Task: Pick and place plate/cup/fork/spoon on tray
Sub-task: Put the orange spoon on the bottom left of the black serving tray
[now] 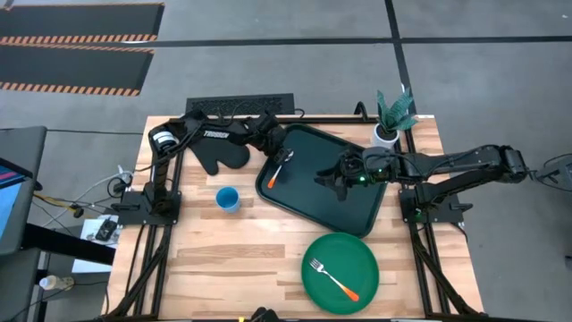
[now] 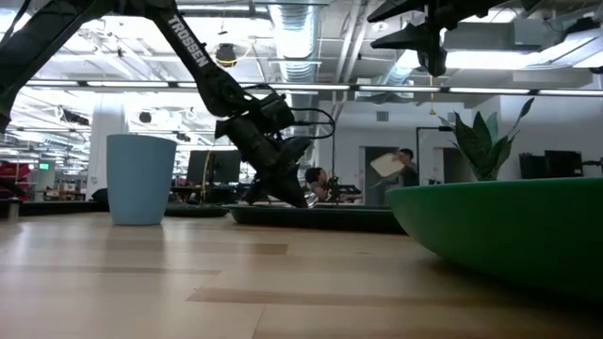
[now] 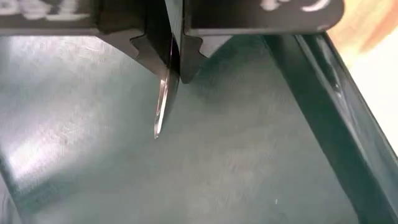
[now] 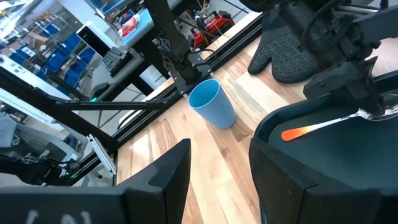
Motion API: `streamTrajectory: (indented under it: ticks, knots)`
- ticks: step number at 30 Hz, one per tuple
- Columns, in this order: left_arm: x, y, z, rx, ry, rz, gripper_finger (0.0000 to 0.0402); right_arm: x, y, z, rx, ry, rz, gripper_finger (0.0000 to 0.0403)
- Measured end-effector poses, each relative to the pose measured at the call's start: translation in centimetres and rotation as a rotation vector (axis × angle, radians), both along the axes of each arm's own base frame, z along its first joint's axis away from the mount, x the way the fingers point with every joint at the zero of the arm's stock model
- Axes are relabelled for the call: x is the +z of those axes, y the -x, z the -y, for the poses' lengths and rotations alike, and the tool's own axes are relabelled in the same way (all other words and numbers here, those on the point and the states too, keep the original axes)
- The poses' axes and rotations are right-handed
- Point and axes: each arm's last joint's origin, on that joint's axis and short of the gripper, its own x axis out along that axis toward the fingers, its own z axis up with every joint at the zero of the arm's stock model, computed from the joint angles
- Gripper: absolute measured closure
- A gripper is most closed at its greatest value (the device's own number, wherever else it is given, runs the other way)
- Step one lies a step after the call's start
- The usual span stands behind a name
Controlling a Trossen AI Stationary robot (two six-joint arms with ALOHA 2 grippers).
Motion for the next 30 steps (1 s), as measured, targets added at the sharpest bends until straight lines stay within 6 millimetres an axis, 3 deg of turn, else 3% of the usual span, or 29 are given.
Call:
streamTrajectory:
  ticks: [30]
  knots:
    - [-0.36,-0.33,0.84,0.037,-0.021,0.005,0.0384,-0.01,-0.01,0.0,0.0,0.0,0.0,0.0219]
